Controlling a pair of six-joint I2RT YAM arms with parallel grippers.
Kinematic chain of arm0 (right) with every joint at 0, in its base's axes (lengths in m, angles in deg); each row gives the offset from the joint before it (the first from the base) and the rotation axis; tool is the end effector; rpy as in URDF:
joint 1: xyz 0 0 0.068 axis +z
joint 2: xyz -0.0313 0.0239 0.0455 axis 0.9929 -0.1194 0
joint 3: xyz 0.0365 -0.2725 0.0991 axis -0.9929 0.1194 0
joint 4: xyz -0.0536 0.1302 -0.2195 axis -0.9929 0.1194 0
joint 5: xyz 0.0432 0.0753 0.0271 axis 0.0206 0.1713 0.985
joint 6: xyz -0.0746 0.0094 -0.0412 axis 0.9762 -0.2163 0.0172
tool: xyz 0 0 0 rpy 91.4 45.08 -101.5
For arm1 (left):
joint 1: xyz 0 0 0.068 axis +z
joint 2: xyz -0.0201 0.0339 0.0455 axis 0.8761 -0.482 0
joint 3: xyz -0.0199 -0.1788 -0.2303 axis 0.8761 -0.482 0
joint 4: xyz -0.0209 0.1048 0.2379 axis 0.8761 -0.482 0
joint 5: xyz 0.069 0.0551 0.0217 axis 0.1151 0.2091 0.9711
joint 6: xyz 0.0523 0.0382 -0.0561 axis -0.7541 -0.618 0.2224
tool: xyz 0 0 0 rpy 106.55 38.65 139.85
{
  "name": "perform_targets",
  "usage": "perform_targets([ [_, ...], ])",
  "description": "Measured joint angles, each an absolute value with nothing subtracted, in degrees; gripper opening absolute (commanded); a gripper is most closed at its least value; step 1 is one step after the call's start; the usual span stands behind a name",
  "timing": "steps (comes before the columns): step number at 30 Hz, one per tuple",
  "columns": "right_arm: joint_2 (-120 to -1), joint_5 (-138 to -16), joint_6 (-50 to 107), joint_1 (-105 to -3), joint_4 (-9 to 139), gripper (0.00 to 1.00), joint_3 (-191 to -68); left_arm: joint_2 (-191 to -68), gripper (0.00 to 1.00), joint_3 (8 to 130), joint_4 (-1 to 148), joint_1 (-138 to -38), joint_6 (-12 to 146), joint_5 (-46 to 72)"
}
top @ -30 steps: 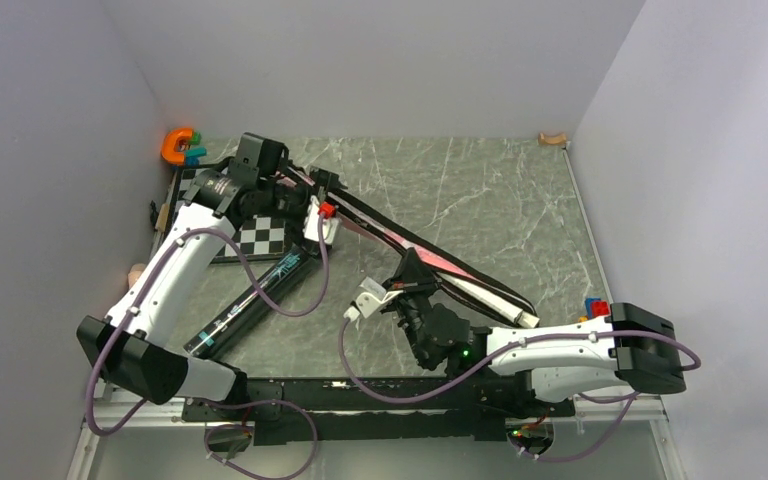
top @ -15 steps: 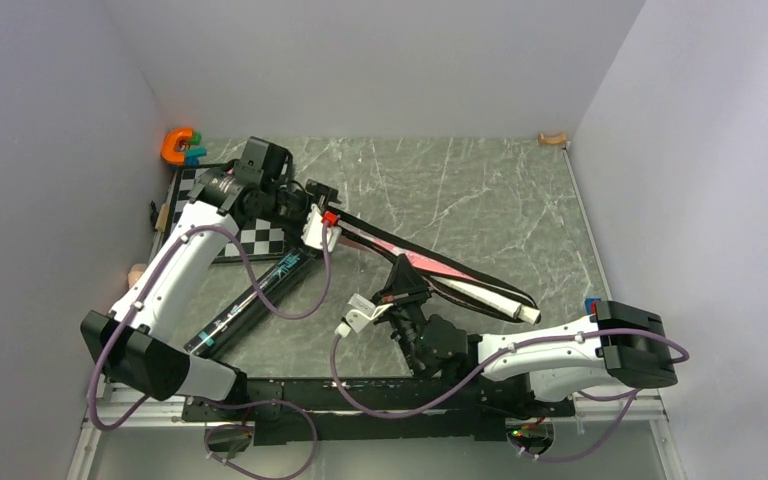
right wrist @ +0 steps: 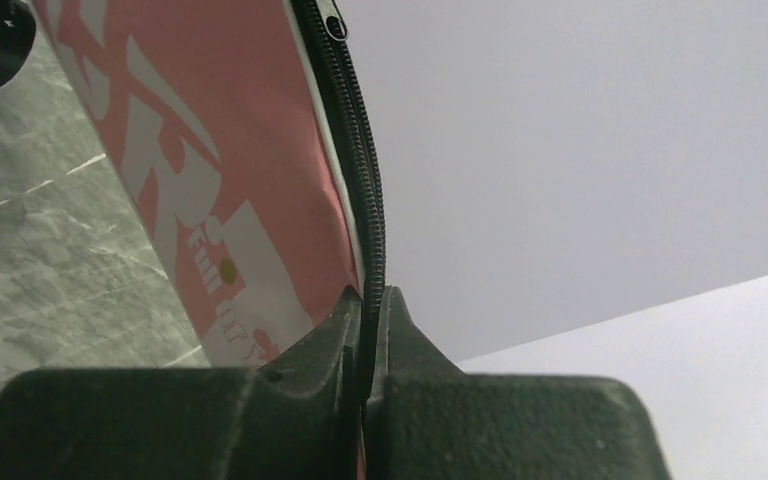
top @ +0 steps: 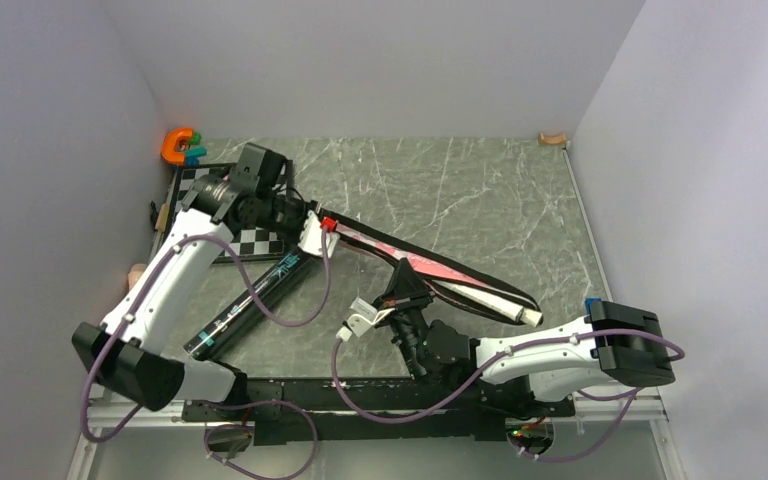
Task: Pack up the badminton gear
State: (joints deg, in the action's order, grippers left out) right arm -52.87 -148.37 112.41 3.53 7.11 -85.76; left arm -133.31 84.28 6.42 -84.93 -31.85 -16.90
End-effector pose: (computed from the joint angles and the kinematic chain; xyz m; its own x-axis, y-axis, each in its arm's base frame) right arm 0.0831 0.2593 0.2972 0.3801 -0.8082 -0.4498 -0.0688 0.4602 -0.8851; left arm 0.2316 -0.1528 0.3756 0.5902 0.5981 -0.5421 0.7934 -0.3057 0.5264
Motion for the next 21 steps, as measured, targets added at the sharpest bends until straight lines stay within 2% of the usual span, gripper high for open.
perform_targets([
  [4, -53.0, -148.2, 112.4, 3.8, 7.1, 0.0, -85.6, -127.9, 0.19, 78.1, 9.5, -85.5, -28.8, -15.9],
  [6, -53.2, -148.2, 112.4, 3.9, 6.9, 0.0, -85.6, -126.8, 0.01, 77.0, 10.7, -85.9, -27.1, -15.2],
  [15, -53.4, -149.9, 109.2, 3.7, 5.5, 0.0, -85.6, -126.5, 0.0, 77.3, 15.6, -90.0, -14.5, -8.1],
  [20, -47.6, -149.5, 98.3, 3.5, 16.5, 0.0, -86.0, -126.4, 0.0, 77.7, 17.7, -93.2, -6.5, -3.4],
  [21, -46.0, -149.0, 95.1, 3.4, 20.2, 0.04, -86.4, -126.5, 0.0, 78.0, 17.7, -93.6, -5.5, -2.7],
])
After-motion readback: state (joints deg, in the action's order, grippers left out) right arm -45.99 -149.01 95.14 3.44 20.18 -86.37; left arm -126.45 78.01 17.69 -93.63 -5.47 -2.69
